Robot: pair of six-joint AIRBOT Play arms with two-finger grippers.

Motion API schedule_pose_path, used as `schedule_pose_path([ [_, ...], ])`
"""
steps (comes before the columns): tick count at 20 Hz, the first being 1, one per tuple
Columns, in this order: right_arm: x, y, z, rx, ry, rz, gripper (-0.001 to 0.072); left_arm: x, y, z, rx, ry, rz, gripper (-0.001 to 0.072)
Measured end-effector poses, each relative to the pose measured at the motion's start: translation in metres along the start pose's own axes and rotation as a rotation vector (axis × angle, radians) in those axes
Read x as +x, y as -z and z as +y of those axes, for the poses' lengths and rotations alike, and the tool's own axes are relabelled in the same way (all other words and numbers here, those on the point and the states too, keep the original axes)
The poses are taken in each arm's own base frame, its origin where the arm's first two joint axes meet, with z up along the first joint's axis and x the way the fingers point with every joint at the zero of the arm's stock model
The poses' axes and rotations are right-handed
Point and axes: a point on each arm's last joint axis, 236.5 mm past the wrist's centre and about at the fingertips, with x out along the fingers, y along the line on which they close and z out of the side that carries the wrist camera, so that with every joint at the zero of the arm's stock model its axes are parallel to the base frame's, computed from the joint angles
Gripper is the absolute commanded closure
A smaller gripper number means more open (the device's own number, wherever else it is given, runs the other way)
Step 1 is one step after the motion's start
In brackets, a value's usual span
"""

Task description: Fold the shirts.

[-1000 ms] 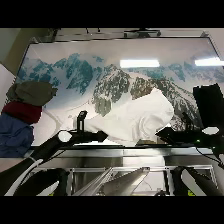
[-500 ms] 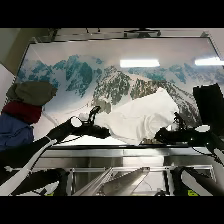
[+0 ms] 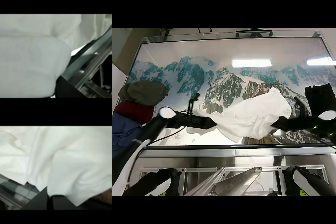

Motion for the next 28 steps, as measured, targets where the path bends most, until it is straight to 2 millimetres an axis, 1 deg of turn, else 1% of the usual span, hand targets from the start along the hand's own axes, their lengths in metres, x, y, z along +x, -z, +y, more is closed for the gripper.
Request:
schedule_pose_path([
  [1, -0.019, -0.015, 0.011, -0.029, 0.004, -0.046, 0.0693, -0.021, -0.009, -0.014, 0.016, 0.03, -0.056, 0.0688],
  [2, -0.043, -0.032, 0.028, -0.078, 0.005, -0.113, 0.0694, -0.047, -0.021, -0.03, 0.038, 0.058, -0.132, 0.0688],
  [3, -0.071, -0.048, 0.05, -0.132, -0.003, -0.193, 0.0693, -0.073, -0.032, -0.046, 0.069, 0.082, -0.211, 0.0688],
  [4, -0.099, -0.061, 0.073, -0.191, -0.008, -0.275, 0.0694, -0.107, -0.045, -0.069, 0.118, 0.107, -0.307, 0.0688],
  [5, -0.13, -0.071, 0.101, -0.256, -0.02, -0.362, 0.0694, -0.14, -0.054, -0.09, 0.173, 0.117, -0.401, 0.0688],
  [6, -0.166, -0.078, 0.132, -0.33, -0.024, -0.467, 0.0693, -0.179, -0.063, -0.117, 0.244, 0.121, -0.513, 0.0687],
  [7, -0.202, -0.08, 0.166, -0.414, -0.027, -0.574, 0.0694, -0.216, -0.068, -0.143, 0.314, 0.115, -0.617, 0.0686],
  [8, -0.233, -0.078, 0.194, -0.481, -0.023, -0.672, 0.0694, -0.254, -0.069, -0.173, 0.398, 0.096, -0.722, 0.0686],
  [9, -0.269, -0.071, 0.228, -0.566, -0.014, -0.79, 0.0694, -0.287, -0.066, -0.201, 0.478, 0.067, -0.81, 0.0685],
  [10, -0.302, -0.059, 0.261, -0.648, -0.002, -0.903, 0.0694, -0.319, -0.06, -0.231, 0.565, 0.025, -0.899, 0.0686],
  [11, -0.332, -0.045, 0.291, -0.724, 0.014, -1.008, 0.0694, -0.344, -0.052, -0.259, 0.642, -0.015, -0.967, 0.0685],
  [12, -0.355, -0.03, 0.315, -0.785, 0.028, -1.092, 0.0694, -0.365, -0.043, -0.288, 0.717, -0.051, -1.026, 0.0685],
  [13, -0.375, -0.014, 0.336, -0.842, 0.043, -1.17, 0.0694, -0.379, -0.037, -0.311, 0.773, -0.078, -1.066, 0.0685],
  [14, -0.389, -0.002, 0.351, -0.881, 0.059, -1.223, 0.0694, -0.391, -0.032, -0.33, 0.818, -0.1, -1.097, 0.0685],
  [15, -0.399, 0.006, 0.36, -0.909, 0.078, -1.264, 0.0694, -0.4, -0.029, -0.346, 0.851, -0.115, -1.111, 0.0685],
  [16, -0.406, 0.01, 0.366, -0.926, 0.091, -1.288, 0.0694, -0.406, -0.03, -0.355, 0.866, -0.121, -1.112, 0.0685],
  [17, -0.409, 0.011, 0.368, -0.933, 0.099, -1.295, 0.0694, -0.409, -0.034, -0.358, 0.862, -0.117, -1.099, 0.0686],
  [18, -0.408, 0.007, 0.366, -0.932, 0.108, -1.28, 0.0694, -0.41, -0.04, -0.354, 0.836, -0.109, -1.068, 0.0686],
  [19, -0.402, 0.0, 0.36, -0.92, 0.113, -1.243, 0.0694, -0.407, -0.048, -0.345, 0.8, -0.098, -1.028, 0.0686],
  [20, -0.394, -0.011, 0.349, -0.896, 0.116, -1.193, 0.0694, -0.404, -0.06, -0.329, 0.743, -0.084, -0.981, 0.0687],
  [22, -0.372, -0.039, 0.321, -0.823, 0.108, -1.07, 0.0693, -0.393, -0.084, -0.287, 0.606, -0.045, -0.887, 0.0687],
  [24, -0.34, -0.068, 0.282, -0.727, 0.087, -0.921, 0.0693, -0.371, -0.108, -0.236, 0.449, 0.02, -0.774, 0.0688],
  [26, -0.3, -0.096, 0.241, -0.631, 0.048, -0.771, 0.0693, -0.336, -0.127, -0.184, 0.309, 0.098, -0.649, 0.0688],
  [27, -0.276, -0.108, 0.221, -0.59, 0.024, -0.693, 0.0692, -0.315, -0.135, -0.159, 0.251, 0.136, -0.588, 0.0688],
  [28, -0.251, -0.118, 0.203, -0.554, 0.001, -0.625, 0.0693, -0.288, -0.142, -0.133, 0.189, 0.175, -0.52, 0.0688],
])
